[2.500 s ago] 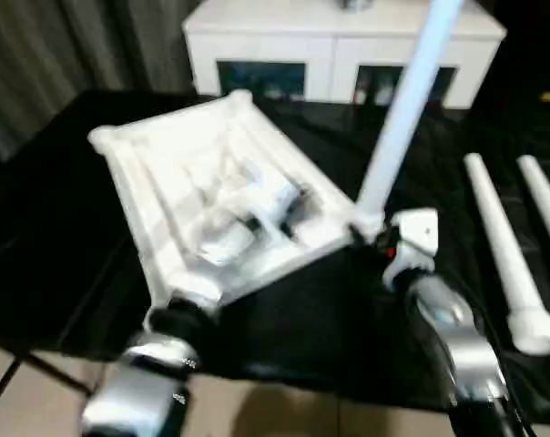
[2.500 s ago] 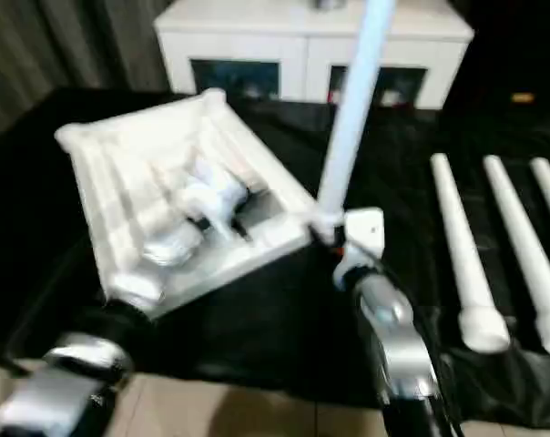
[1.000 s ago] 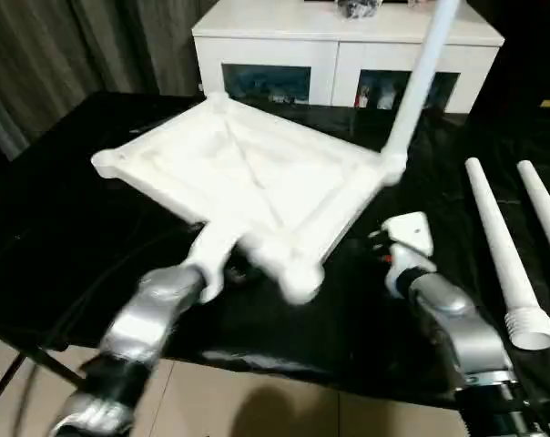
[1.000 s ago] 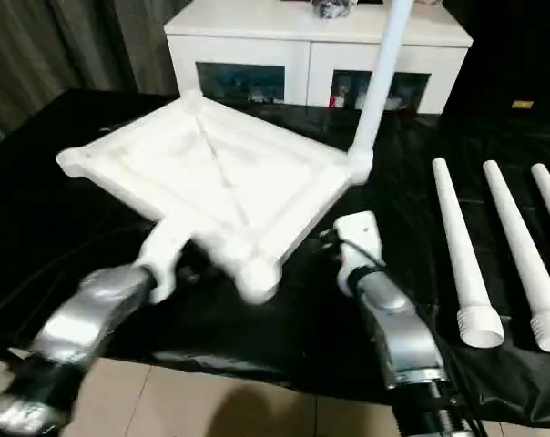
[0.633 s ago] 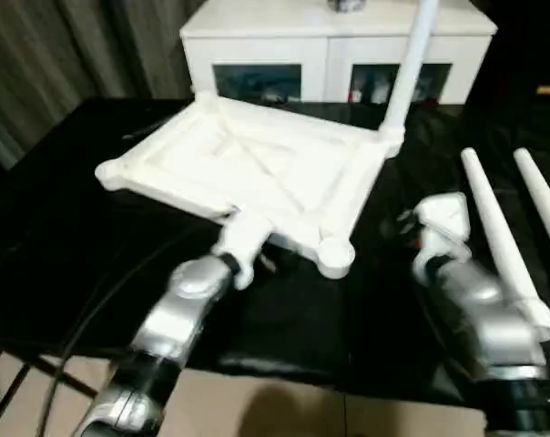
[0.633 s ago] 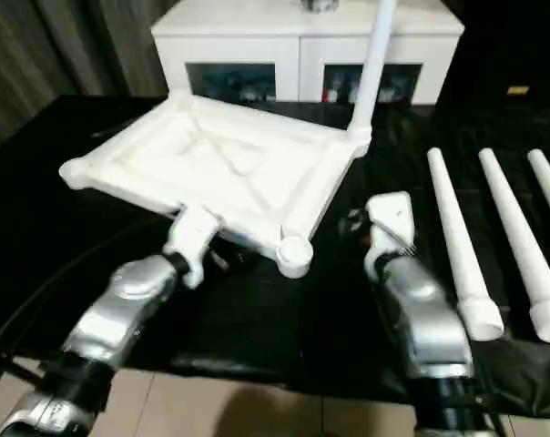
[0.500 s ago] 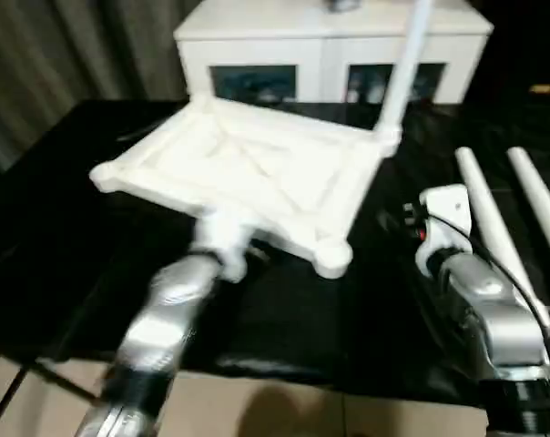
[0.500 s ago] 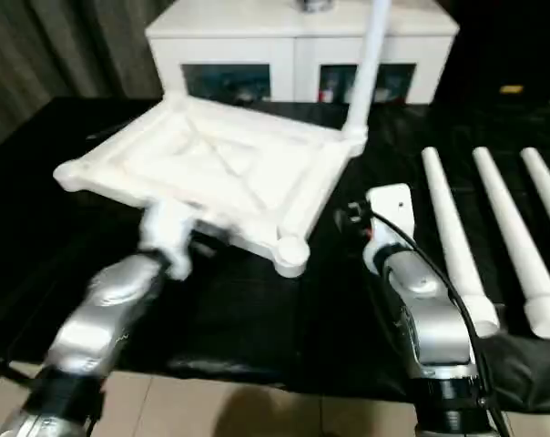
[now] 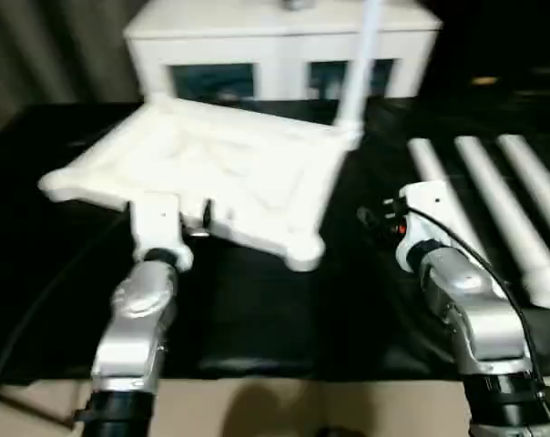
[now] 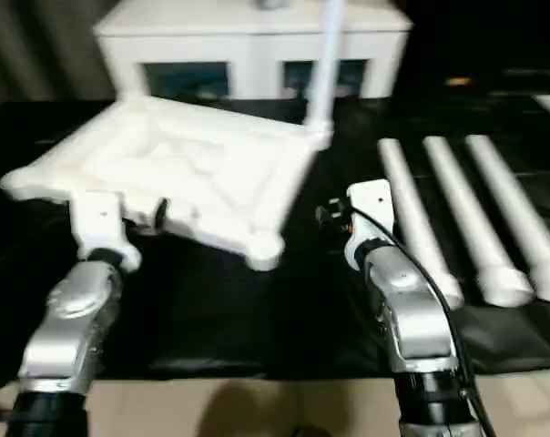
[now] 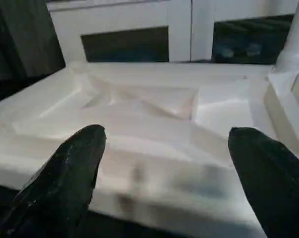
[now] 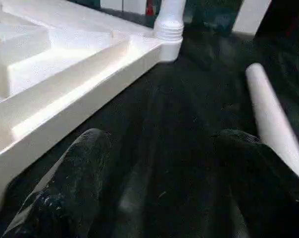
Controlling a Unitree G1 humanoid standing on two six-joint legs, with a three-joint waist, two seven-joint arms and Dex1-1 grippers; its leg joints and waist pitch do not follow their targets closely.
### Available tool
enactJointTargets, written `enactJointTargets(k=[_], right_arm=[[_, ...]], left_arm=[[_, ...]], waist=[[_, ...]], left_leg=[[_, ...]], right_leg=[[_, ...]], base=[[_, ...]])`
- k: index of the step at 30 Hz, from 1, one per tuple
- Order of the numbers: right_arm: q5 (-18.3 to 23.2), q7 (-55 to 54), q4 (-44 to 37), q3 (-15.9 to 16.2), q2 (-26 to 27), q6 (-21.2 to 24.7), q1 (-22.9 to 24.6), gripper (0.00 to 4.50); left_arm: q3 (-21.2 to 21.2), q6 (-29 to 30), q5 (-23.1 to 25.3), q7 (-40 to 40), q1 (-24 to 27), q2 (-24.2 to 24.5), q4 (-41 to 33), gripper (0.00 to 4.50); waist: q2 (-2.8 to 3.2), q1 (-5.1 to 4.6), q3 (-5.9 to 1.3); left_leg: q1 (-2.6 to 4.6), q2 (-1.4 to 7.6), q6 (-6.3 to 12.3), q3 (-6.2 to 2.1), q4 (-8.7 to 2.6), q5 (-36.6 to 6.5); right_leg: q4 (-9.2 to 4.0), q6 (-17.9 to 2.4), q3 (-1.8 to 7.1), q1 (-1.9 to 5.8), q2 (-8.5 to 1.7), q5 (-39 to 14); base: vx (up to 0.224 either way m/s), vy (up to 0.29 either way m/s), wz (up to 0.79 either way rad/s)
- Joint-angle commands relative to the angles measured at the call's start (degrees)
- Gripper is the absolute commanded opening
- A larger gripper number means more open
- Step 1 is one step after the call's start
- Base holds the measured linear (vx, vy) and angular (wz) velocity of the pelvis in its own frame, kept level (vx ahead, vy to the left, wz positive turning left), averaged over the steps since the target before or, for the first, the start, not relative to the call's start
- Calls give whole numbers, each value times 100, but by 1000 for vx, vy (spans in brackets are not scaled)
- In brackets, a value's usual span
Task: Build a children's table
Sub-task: Rotate table base, then pick table leg
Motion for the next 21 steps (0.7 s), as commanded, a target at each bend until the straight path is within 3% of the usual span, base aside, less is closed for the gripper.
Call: enactJointTargets(k=[1, 2, 3, 4, 5, 6, 7, 8, 9, 10, 11, 12, 13, 14, 15, 16, 17, 18, 19, 20, 21], right_arm=[[-33, 54, 99, 10, -103, 57, -87, 373], [-31, 74, 127, 0, -113, 66, -120, 373], [-31, 84, 142, -5, -118, 70, -135, 373], [-28, 94, 147, -15, -129, 76, -146, 373], [-21, 106, 155, -27, -144, 81, -160, 373], [-20, 108, 154, -28, -145, 82, -160, 373], [-18, 118, 149, -31, -152, 88, -160, 373], [-14, 129, 151, -41, -151, 124, -162, 373], [-12, 129, 152, -44, -150, 128, -163, 373], [-4, 130, 154, -50, -145, 143, -164, 373], [-8, 100, 194, -61, -147, 203, -190, 373], [6, 71, 263, -85, -143, 253, -239, 373], [12, 60, 315, -99, -147, 277, -284, 373], [139, 99, 355, -192, -108, 319, -330, 373], [221, 120, 377, -259, -84, 362, -368, 373], [249, 113, 437, -305, -77, 432, -430, 373], [256, 103, 480, -330, -73, 481, -471, 373], [256, 103, 480, -330, -73, 481, -471, 373], [221, 109, 701, -343, -90, 608, -627, 373], [216, 110, 731, -345, -91, 620, -647, 373], [205, 111, 844, -348, -94, 641, -719, 373]], left_arm=[[-64, 43, 72, 87, -46, -64, -134, 441], [-81, 54, 63, 120, -59, -61, -133, 441], [-89, 60, 59, 132, -66, -59, -131, 441], [-111, 57, 89, 144, -75, -47, -125, 441], [-131, 68, 115, 149, -96, -35, -110, 441], [-133, 69, 117, 149, -98, -34, -109, 441], [-137, 69, 127, 153, -109, -36, -104, 441], [-135, 69, 159, 172, -134, -49, -94, 441], [-136, 70, 161, 173, -136, -49, -93, 441], [-138, 75, 169, 174, -140, -49, -92, 441], [-168, 158, 124, 87, -152, -34, -81, 441], [-240, 188, 142, -6, -163, 21, -60, 441], [-284, 153, 152, -70, -172, 60, -36, 441], [-298, 186, 120, -103, -179, 75, -37, 441], [-310, 180, 114, -127, -192, 96, -35, 441], [-331, 191, 135, -145, -214, 137, -32, 441], [-350, 199, 157, -154, -230, 169, -30, 441], [-350, 199, 157, -154, -230, 169, -30, 441], [-385, 250, 136, -301, -273, 223, -58, 441], [-390, 257, 132, -321, -278, 230, -61, 441], [-406, 280, 105, -403, -298, 252, -65, 441]], waist=[[-94, 12, -396], [-368, 40, -510], [-404, 59, -514], [-378, 89, -469], [-311, 68, -437], [-183, 71, -428], [190, 103, -410], [340, -84, -414], [340, -84, -414], [200, 12, -516], [253, 29, -435], [275, 65, -423], [144, 111, -487], [-243, 207, -509], [-301, 309, -524], [-299, 510, -471], [-372, 542, -481], [-334, 573, -496], [-357, 524, -429], [-298, 463, -343], [-242, 428, -293]], left_leg=[[109, 385, 2390, -174, -424, 76], [-249, -1040, 1944, 349, 845, -1363], [-345, -1065, 1636, 284, 1133, -1445], [-575, -1067, 1229, 160, 1140, -1146], [-522, -1063, 1191, 90, 959, -1094], [-581, -969, 1276, 4, 738, -876], [-346, -348, 1593, -365, 88, -356], [89, 1231, 2100, -1403, -492, 1203], [89, 1231, 2100, -1403, -492, 1203], [334, 809, 2165, -1216, -116, 2324], [110, 378, 2703, -960, -145, 3000], [-23, 94, 2940, -762, -193, 2947], [70, -228, 3152, -613, -76, 2385], [-279, -890, 2767, -228, 412, 1431], [-497, -920, 2340, -228, 564, 763], [-491, -789, 1478, -282, 548, 147], [-559, -843, 1133, -318, 688, -323], [-622, -852, 1089, -355, 793, -422], [-711, -877, 1000, -450, 963, -690], [-622, -790, 716, -599, 927, -859], [-448, -716, 509, -640, 661, -786]], right_leg=[[-191, -1686, 210, 142, -328, 281], [-836, -2278, 435, 462, -109, 217], [-868, -2172, 348, 533, -283, -219], [-810, -1527, 293, 624, -312, -439], [-939, -808, 270, 670, -408, -859], [-1023, -354, 248, 799, -481, -1193], [-1220, 935, -50, 728, -270, -1470], [726, 1528, -95, -190, -188, -2146], [726, 1528, -95, -190, -188, -2146], [1168, 1082, 175, -728, -215, -1587], [1030, 637, 310, -547, -164, -848], [874, 529, 280, -345, -65, -639], [370, 74, 396, -167, -67, 27], [-291, 24, 642, 200, -425, 1012], [-401, 34, 819, 471, -875, 1114], [-556, 727, 984, 441, -1133, 1062], [-638, 1709, 1098, 520, -1178, 392], [-644, 2022, 1202, 550, -1255, 151], [-717, 2311, 1315, 529, -1373, -379], [-800, 1669, 1286, 514, -1509, -1163], [-872, 740, 1085, 520, -1312, -2145]], base=[[22, -226, 6], [22, -226, 6], [5, -220, 2], [-25, -212, 1], [-25, -212, 1], [-35, -175, 3], [-13, -143, -9], [-13, -143, -9], [-14, -154, -13], [-49, -191, -2], [-49, -191, -2], [-73, -214, 1], [-62, -276, -7], [-62, -276, -7], [-68, -301, -12], [-91, -265, -10], [-91, -265, -10], [-89, -192, -3], [-101, -75, -3], [-101, -75, -3], [-119, 12, -5]])
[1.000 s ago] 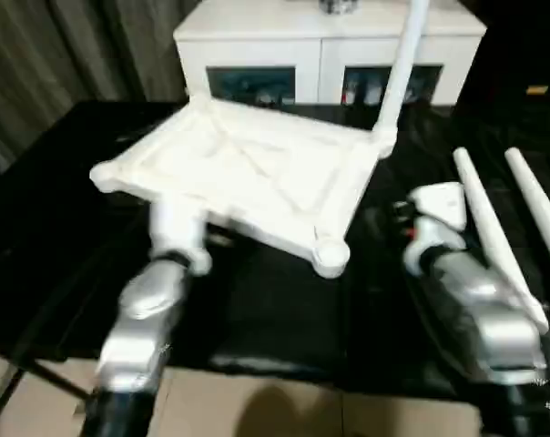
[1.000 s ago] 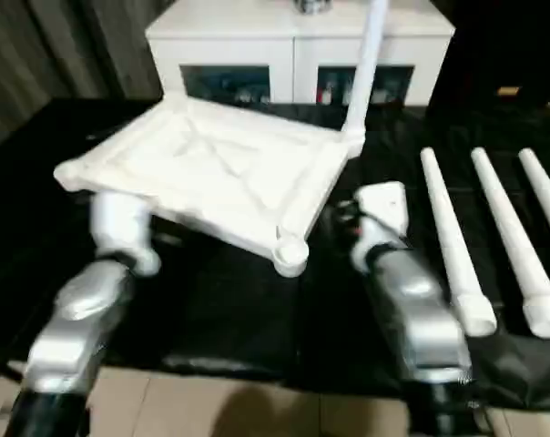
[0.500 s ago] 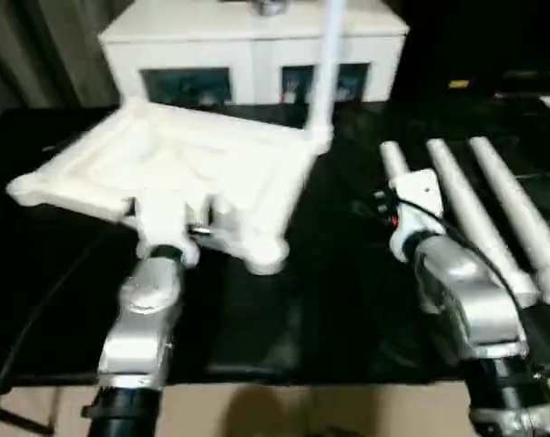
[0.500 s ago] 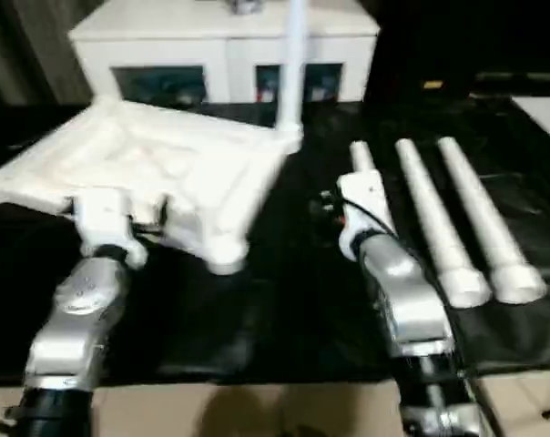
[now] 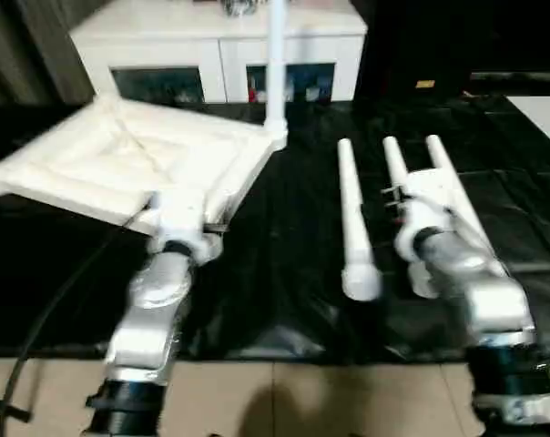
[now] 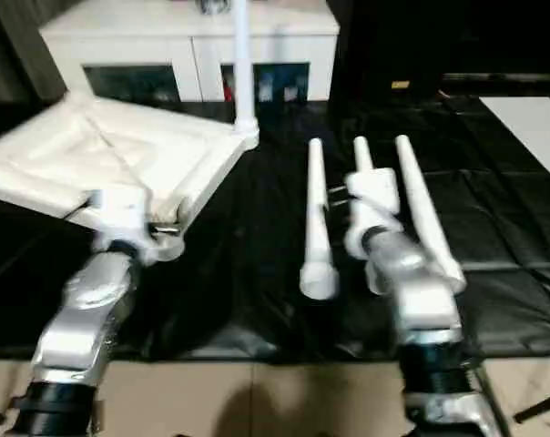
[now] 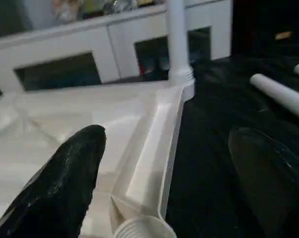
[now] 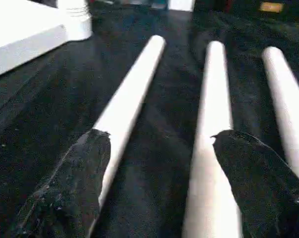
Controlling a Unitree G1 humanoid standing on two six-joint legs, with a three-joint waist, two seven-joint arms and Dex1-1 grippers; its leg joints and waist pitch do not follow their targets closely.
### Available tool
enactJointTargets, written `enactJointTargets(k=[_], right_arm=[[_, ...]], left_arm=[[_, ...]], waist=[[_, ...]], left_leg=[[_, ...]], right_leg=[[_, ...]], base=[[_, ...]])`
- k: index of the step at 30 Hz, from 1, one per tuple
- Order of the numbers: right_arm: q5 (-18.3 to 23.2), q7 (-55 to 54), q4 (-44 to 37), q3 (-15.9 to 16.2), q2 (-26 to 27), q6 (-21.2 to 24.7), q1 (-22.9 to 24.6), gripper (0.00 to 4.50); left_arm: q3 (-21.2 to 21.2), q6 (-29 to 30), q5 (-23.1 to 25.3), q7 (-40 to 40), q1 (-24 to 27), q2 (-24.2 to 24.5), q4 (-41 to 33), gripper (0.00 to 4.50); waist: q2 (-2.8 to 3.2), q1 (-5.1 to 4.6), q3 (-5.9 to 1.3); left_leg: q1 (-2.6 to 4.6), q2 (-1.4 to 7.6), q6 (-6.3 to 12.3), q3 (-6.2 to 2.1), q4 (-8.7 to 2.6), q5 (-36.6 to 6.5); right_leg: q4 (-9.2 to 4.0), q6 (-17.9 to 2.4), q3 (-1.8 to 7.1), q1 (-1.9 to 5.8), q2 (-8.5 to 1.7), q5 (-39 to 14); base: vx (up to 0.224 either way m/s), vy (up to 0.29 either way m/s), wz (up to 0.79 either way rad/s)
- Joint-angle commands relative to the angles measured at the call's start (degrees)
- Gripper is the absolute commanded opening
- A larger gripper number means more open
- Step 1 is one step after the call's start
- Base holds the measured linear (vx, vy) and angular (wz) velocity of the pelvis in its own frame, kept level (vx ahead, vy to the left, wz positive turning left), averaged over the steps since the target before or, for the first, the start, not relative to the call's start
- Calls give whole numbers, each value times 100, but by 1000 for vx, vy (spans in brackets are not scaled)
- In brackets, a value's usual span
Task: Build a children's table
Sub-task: Pick table leg
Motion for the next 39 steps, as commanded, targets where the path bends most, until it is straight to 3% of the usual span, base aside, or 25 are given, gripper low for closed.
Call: enactJointTargets(k=[1, 2, 3, 4, 5, 6, 7, 8, 9, 10, 12, 14, 16, 19, 20, 21, 23, 25, 26, 27, 29, 30, 32, 35, 39], right_arm=[[88, -12, 273, 33, 137, 167, -218, 373], [224, 35, 456, -67, 192, 252, -343, 389], [271, 49, 521, -104, 210, 279, -386, 399], [481, 124, 845, -260, 280, 402, -595, 405], [521, 182, 1105, -282, 284, 468, -744, 408], [518, 218, 1289, -281, 289, 417, -844, 418], [504, 209, 1534, -295, 307, 366, -984, 431], [424, 225, 1966, -274, 327, 253, -1225, 442], [415, 229, 2010, -269, 328, 241, -1249, 448], [385, 244, 2136, -250, 330, 212, -1319, 450], [247, 271, 2721, -167, 324, 162, -1622, 450], [86, 296, 3188, 20, 273, 138, -1845, 450], [-5, 327, 3670, 159, 231, 181, -2077, 450], [34, 369, 4243, 176, 221, 389, -2375, 450], [46, 376, 4470, 155, 227, 451, -2485, 450], [72, 407, 4625, 122, 235, 476, -2553, 450], [135, 522, 4873, 22, 260, 467, -2657, 450], [239, 755, 5250, -108, 292, 471, -2829, 450], [312, 839, 5379, -185, 309, 451, -2882, 433], [344, 895, 5473, -219, 311, 425, -2915, 422], [379, 928, 5583, -254, 306, 383, -2950, 416], [395, 924, 5638, -275, 303, 381, -2969, 413], [366, 973, 5757, -243, 284, 390, -3009, 383], [285, 1047, 5863, -167, 260, 391, -3050, 365], [267, 1075, 5979, -202, 253, 378, -3098, 330]], left_arm=[[37, 100, -76, -289, -35, 158, -82, 441], [-91, 34, -166, -597, -1, 247, -145, 448], [-138, 21, -202, -711, 14, 278, -173, 450], [-379, -24, -380, -1279, 101, 434, -332, 450], [-537, -72, -469, -1613, 154, 553, -434, 450], [-604, -56, -543, -1790, 178, 618, -489, 450], [-678, 41, -643, -1999, 199, 704, -560, 450], [-765, 202, -792, -2297, 227, 833, -673, 450], [-771, 220, -807, -2323, 229, 844, -683, 450], [-782, 266, -840, -2391, 232, 873, -708, 450], [-854, 569, -1113, -2787, 291, 1036, -944, 450], [-938, 918, -1429, -3172, 358, 1221, -1209, 450], [-1038, 1319, -1723, -3524, 420, 1432, -1483, 450], [-1100, 1623, -1896, -3739, 463, 1604, -1696, 450], [-1108, 1660, -1922, -3782, 476, 1640, -1748, 450], [-1113, 1678, -1928, -3797, 484, 1657, -1782, 450], [-1104, 1707, -1924, -3802, 486, 1667, -1817, 450], [-1087, 1844, -2003, -3796, 475, 1725, -1906, 450], [-1082, 1898, -2038, -3795, 482, 1745, -1951, 450], [-1081, 1931, -2047, -3791, 486, 1764, -1982, 450], [-1076, 1964, -2050, -3787, 498, 1778, -2021, 450], [-1071, 1982, -2053, -3787, 503, 1781, -2036, 450], [-1067, 2014, -2059, -3769, 527, 1797, -2077, 450], [-1064, 2032, -2057, -3757, 537, 1811, -2103, 450], [-1062, 2054, -2072, -3752, 536, 1822, -2117, 450]], waist=[[-156, 20, -260], [24, -77, -230], [115, -166, -173], [246, -292, -270], [316, -343, -215], [256, -376, -148], [225, -385, -122], [170, -383, -119], [114, -397, -114], [98, -403, -104], [-32, -403, -131], [-15, -423, -128], [-28, -457, -129], [-63, -454, -157], [-83, -465, -159], [-83, -465, -159], [-93, -439, -137], [-90, -434, -148], [-103, -425, -147], [-162, -415, -129], [-142, -389, -148], [-132, -372, -136], [-169, -351, -141], [-158, -320, -138], [-152, -296, -154]], left_leg=[[-2, 405, -367, -202, -460, -338], [167, 509, -221, -182, -1022, -398], [255, 647, -219, -232, -1198, -1061], [374, 806, -546, -309, -1251, -1507], [304, 826, -818, -298, -1380, -2039], [305, 808, -968, -265, -1447, -2809], [348, 778, -998, -198, -1452, -3155], [447, 687, -1030, -96, -1385, -3445], [449, 650, -1000, -52, -1367, -3482], [445, 608, -931, 7, -1336, -3410], [399, 575, -776, 88, -1290, -2826], [299, 608, -769, 50, -1305, -2579], [274, 629, -792, 47, -1305, -2534], [215, 652, -683, 111, -1286, -2043], [139, 669, -618, 124, -1285, -1736], [139, 669, -618, 124, -1285, -1736], [199, 703, -626, 196, -1266, -1866], [211, 730, -674, 216, -1269, -1847], [199, 747, -712, 234, -1279, -1824], [196, 754, -704, 252, -1271, -1872], [232, 767, -741, 268, -1258, -1775], [223, 781, -765, 287, -1273, -1670], [209, 784, -763, 305, -1278, -1591], [213, 795, -796, 345, -1277, -1581], [178, 806, -825, 338, -1282, -1459]], right_leg=[[-953, -596, 403, 578, -737, -2377], [-781, -973, 33, 395, -117, -2384], [-676, -1003, -87, 308, 144, -2277], [-533, -1138, -116, 334, 205, -1106], [-501, -1192, -169, 412, 189, -515], [-586, -1133, -188, 447, 119, -694], [-667, -1088, -187, 413, 97, -1002], [-784, -1055, -156, 350, 28, -1670], [-825, -1016, -156, 333, 17, -2015], [-912, -865, -166, 336, -40, -2599], [-994, -725, -154, 358, -135, -3264], [-917, -835, -141, 388, -194, -3314], [-887, -911, -143, 389, -196, -3212], [-855, -1150, -123, 408, -193, -2663], [-796, -1294, -136, 467, -208, -2502], [-796, -1294, -136, 467, -208, -2502], [-844, -1269, -162, 395, -202, -2786], [-829, -1286, -169, 399, -196, -2702], [-800, -1324, -175, 401, -184, -2604], [-794, -1308, -160, 386, -196, -2735], [-786, -1327, -154, 373, -203, -2748], [-780, -1365, -155, 374, -186, -2585], [-750, -1387, -155, 393, -176, -2472], [-731, -1424, -144, 381, -164, -2454], [-691, -1438, -146, 410, -166, -2341]], base=[[-130, 67, 0], [-130, 67, 0], [-134, 72, 13], [-124, 81, 12], [-124, 81, 12], [-110, 93, 1], [-87, 55, 12], [-87, 55, 12], [-70, 6, 18], [-64, -25, 13], [-57, -30, 12], [0, 0, 0], [0, 0, 0], [0, 0, 0], [0, 0, 0], [0, 0, 0], [0, 0, 0], [0, 0, 0], [0, 0, 0], [0, 0, 0], [0, 0, 0], [0, 0, 0], [0, 0, 0], [0, 0, 0], [0, 0, 0]])
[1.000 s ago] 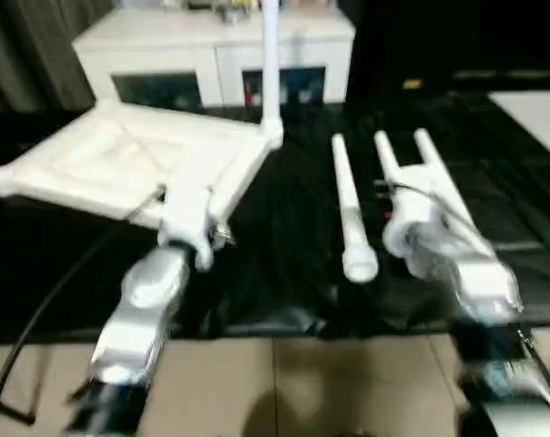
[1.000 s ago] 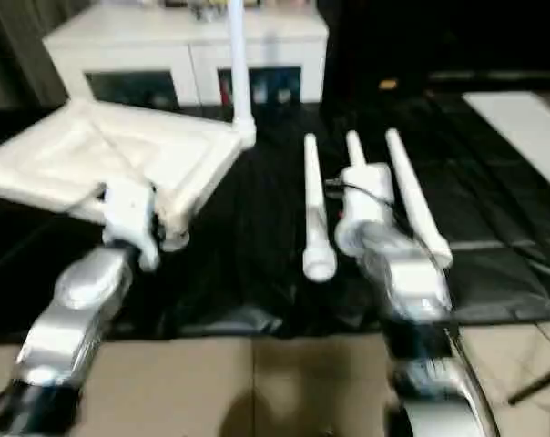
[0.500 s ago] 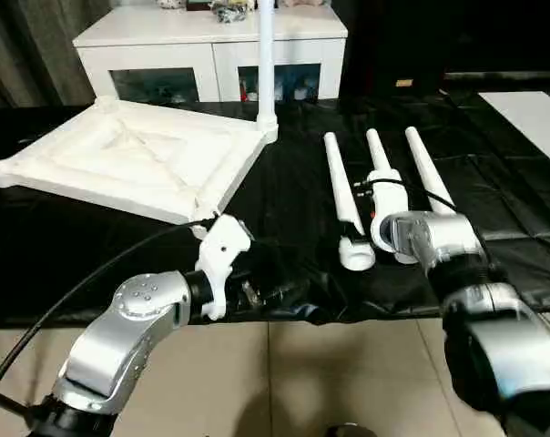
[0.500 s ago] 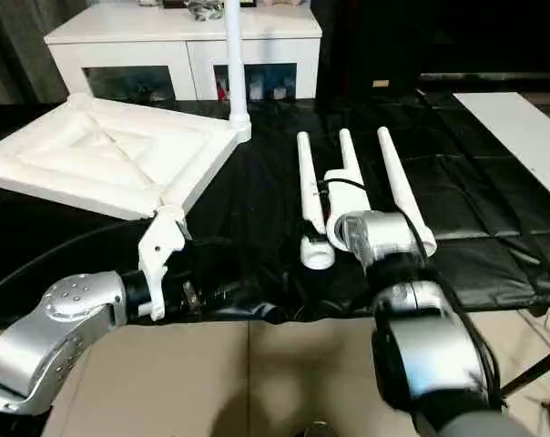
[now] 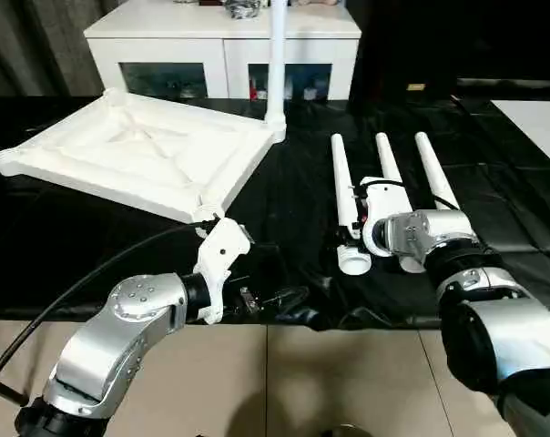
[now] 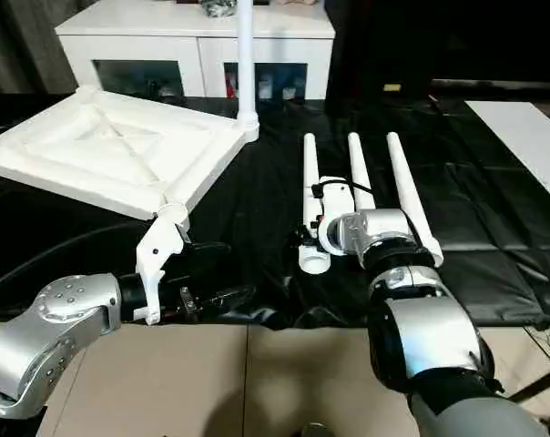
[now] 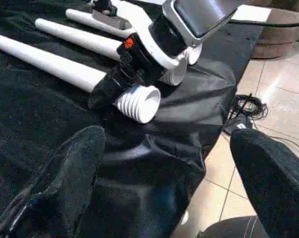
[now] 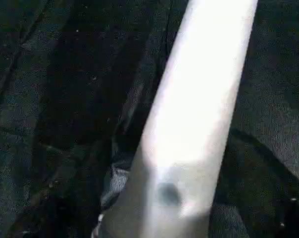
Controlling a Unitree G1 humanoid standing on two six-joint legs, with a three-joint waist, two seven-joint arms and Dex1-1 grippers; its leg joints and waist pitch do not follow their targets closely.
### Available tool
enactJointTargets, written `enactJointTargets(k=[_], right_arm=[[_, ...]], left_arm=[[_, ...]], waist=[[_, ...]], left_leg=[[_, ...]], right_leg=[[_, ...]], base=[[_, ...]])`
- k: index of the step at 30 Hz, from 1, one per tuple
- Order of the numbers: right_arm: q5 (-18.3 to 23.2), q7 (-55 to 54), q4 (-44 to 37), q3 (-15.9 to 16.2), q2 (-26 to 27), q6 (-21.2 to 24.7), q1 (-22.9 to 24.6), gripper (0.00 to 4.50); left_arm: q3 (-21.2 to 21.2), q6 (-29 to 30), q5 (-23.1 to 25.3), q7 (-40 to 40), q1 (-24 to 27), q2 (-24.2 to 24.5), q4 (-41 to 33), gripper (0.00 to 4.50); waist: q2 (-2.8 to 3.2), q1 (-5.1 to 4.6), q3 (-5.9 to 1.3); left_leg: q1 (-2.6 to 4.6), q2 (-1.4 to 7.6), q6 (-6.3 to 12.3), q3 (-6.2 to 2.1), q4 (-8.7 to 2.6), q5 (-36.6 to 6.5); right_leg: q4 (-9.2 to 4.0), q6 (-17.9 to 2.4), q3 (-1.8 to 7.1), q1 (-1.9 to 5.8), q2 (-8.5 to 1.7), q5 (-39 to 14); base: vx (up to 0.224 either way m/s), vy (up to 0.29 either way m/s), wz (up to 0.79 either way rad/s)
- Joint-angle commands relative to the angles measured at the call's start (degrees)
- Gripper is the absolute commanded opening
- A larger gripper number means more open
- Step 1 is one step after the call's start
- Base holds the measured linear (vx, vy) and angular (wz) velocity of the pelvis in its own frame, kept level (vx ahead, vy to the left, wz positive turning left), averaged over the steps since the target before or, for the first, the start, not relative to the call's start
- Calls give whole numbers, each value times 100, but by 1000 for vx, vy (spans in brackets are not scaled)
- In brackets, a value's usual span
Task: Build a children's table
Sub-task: Pick table leg
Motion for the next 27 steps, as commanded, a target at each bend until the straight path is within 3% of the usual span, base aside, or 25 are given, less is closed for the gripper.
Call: enactJointTargets(k=[1, 2, 6, 8, 12, 14, 15, 17, 21, 22, 24, 27], right_arm=[[-49, 17, 180, -2, -8, -4, -41, 330], [-47, -7, 279, -31, -34, -8, -58, 304], [4, -98, 353, -117, -63, -68, -61, 273], [17, -110, 342, -142, -70, -73, -50, 253], [204, -275, 287, -413, -106, -151, 10, 232], [351, -262, -9, -604, -94, -541, 160, 219], [439, -121, -344, -677, -71, -864, 331, 216], [533, 127, -813, -723, -48, -1196, 577, 206], [800, 600, -1736, -835, -7, -1557, 996, 197], [1097, 1020, -2597, -913, 28, -1640, 1346, 195], [1395, 1345, -3257, -981, 48, -1534, 1607, 191], [2473, 2252, -4611, -1184, 51, -881, 2187, 188]], left_arm=[[60, 77, -57, 28, -2, 43, -113, 450], [69, 109, -75, 27, -20, 53, -120, 450], [129, 113, -47, 108, -75, 39, -56, 450], [180, 122, -8, 223, -104, -7, -5, 450], [357, 36, 99, 571, -217, -160, 202, 450], [494, -90, 140, 765, -312, -260, 343, 450], [596, -166, 136, 877, -389, -346, 432, 450], [700, -235, 97, 975, -489, -440, 502, 450], [896, -395, 125, 1281, -697, -651, 640, 450], [1194, -239, -10, 1681, -949, -946, 811, 450], [1426, -142, -153, 1963, -1147, -1184, 957, 450], [1787, 57, -708, 2188, -1551, -1655, 1221, 450]], waist=[[-9, 27, -362], [-3, 34, -355], [33, 108, -391], [30, 120, -389], [12, 136, -422], [20, 168, -421], [39, 185, -427], [23, 213, -440], [-4, 249, -483], [-11, 246, -479], [-13, 287, -475], [-29, 360, -465]], left_leg=[[1, 265, -116, -80, -629, -1625], [-4, 266, -120, -74, -632, -1595], [44, 277, -98, -13, -610, -1174], [49, 268, -66, 7, -607, -1293], [38, 265, 42, 18, -596, -847], [34, 263, 116, 33, -588, -677], [48, 267, 128, 34, -586, -672], [60, 279, 170, 46, -583, -597], [62, 271, 350, 73, -556, -316], [53, 271, 389, 82, -555, -301], [74, 289, 476, 86, -549, -348], [77, 288, 594, 88, -554, -387]], right_leg=[[-398, -1159, 167, 228, -178, -2470], [-396, -1165, 168, 230, -170, -2434], [-341, -1407, 191, 237, -125, -1694], [-333, -1471, 201, 233, -103, -1647], [-284, -1585, 196, 291, -86, -1130], [-285, -1616, 192, 310, -89, -977], [-282, -1611, 190, 314, -90, -971], [-285, -1574, 189, 319, -86, -875], [-238, -1675, 194, 333, -60, -386], [-236, -1690, 198, 334, -56, -338], [-249, -1648, 208, 329, -55, -316], [-275, -1593, 218, 342, -60, -510]], base=[[0, 0, 0], [0, 0, 0], [0, 0, 0], [0, 0, 0], [0, 0, 0], [0, 0, 0], [0, 0, 0], [0, 0, 0], [0, 0, 0], [0, 0, 0], [0, 0, 0], [0, 0, 0]])
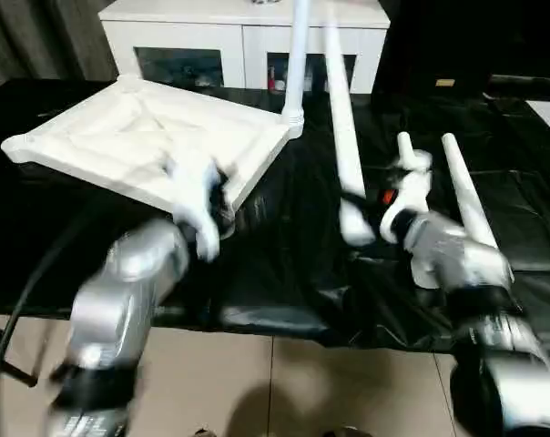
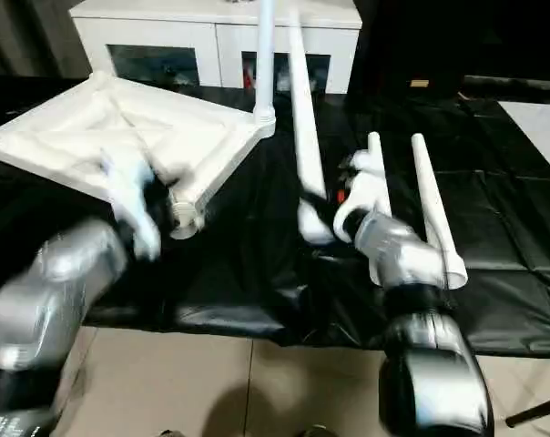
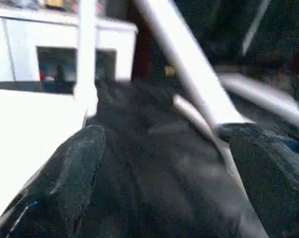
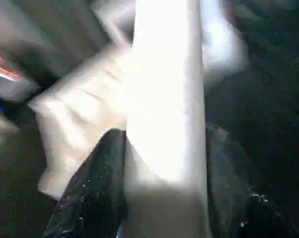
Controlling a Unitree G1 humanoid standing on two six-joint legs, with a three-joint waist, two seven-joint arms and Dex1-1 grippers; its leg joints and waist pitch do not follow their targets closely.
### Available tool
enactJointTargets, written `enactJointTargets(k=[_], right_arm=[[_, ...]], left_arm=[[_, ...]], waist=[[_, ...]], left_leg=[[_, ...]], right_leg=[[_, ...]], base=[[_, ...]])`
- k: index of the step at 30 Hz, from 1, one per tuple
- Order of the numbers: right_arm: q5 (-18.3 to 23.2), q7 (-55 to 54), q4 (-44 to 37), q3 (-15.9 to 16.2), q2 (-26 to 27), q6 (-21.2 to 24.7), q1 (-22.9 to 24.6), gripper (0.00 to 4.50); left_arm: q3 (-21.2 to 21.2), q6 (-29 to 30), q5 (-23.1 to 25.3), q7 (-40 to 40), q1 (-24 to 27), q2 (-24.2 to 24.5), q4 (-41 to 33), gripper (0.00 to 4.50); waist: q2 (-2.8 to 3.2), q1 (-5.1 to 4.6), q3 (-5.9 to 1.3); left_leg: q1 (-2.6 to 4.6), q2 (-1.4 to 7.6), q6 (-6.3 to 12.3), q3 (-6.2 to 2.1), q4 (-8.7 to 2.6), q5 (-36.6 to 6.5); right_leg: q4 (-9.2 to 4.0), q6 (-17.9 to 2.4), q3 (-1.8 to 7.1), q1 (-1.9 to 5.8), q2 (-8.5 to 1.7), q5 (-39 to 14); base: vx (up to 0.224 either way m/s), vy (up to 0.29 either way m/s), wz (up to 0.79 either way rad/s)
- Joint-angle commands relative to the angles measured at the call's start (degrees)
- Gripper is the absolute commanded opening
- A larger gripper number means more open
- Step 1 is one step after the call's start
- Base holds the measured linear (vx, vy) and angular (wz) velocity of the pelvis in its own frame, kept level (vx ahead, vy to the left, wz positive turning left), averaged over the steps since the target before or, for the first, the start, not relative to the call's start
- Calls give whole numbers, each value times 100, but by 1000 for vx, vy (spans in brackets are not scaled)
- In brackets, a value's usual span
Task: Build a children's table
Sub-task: Pick table leg
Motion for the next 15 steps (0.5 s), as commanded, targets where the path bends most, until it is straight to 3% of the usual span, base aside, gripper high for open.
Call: enactJointTargets(k=[1, 2, 4, 5, 6, 7, 10, 11, 12, 15], right_arm=[[833, 701, -923, -151, -62, 491, 286, 188], [1169, 1047, -1332, -97, -157, 716, 563, 188], [1246, 1137, -1437, -70, -191, 773, 640, 188], [1455, 1351, -1849, 63, -282, 961, 883, 188], [1537, 1432, -2054, 145, -322, 1061, 993, 188], [1590, 1518, -2244, 258, -367, 1149, 1090, 188], [1575, 1616, -2432, 433, -422, 1186, 1189, 188], [1590, 1600, -2668, 526, -452, 1284, 1304, 188], [1576, 1591, -2745, 580, -471, 1310, 1342, 188], [1480, 1570, -2815, 705, -481, 1284, 1371, 188]], left_arm=[[178, 269, -537, 70, -225, -223, 137, 450], [278, 476, -954, 20, -451, -446, 211, 450], [316, 548, -1092, 14, -529, -519, 239, 450], [417, 709, -1418, -83, -819, -680, 403, 450], [476, 776, -1542, -111, -957, -757, 486, 450], [550, 855, -1721, -143, -1107, -845, 569, 450], [631, 944, -1944, -181, -1272, -938, 644, 450], [684, 1088, -2115, -199, -1413, -990, 700, 450], [680, 1159, -2185, -232, -1455, -1001, 718, 450], [595, 1335, -2330, -309, -1441, -992, 692, 450]], waist=[[-20, 33, -460], [-23, 64, -472], [-42, 97, -465], [-44, 102, -460], [-46, 135, -462], [4, 140, -451], [-57, 125, -449], [3, 117, -437], [-26, 111, -443], [-21, 108, -448]], left_leg=[[72, 181, 581, -3, -491, -593], [70, 185, 592, -14, -483, -567], [60, 192, 590, -15, -491, -531], [56, 171, 550, -4, -487, -550], [85, 170, 513, 1, -482, -590], [82, 160, 497, -1, -483, -589], [4, 157, 424, -38, -502, -590], [21, 156, 370, -34, -505, -679], [42, 146, 347, -21, -492, -698], [30, 145, 344, -30, -498, -637]], right_leg=[[-333, -1565, 198, 403, -126, -541], [-318, -1575, 191, 404, -131, -531], [-344, -1576, 183, 387, -127, -582], [-368, -1556, 179, 385, -129, -715], [-389, -1507, 183, 375, -127, -847], [-399, -1488, 186, 373, -122, -874], [-412, -1352, 165, 428, -151, -1059], [-431, -1305, 168, 401, -157, -1231], [-463, -1246, 171, 387, -141, -1312], [-463, -1198, 165, 396, -136, -1322]], base=[[0, 0, 0], [0, 0, 0], [0, 0, 0], [0, 0, 0], [0, 0, 0], [0, 0, 0], [0, 0, 0], [0, 0, 0], [0, 0, 0], [0, 0, 0]])
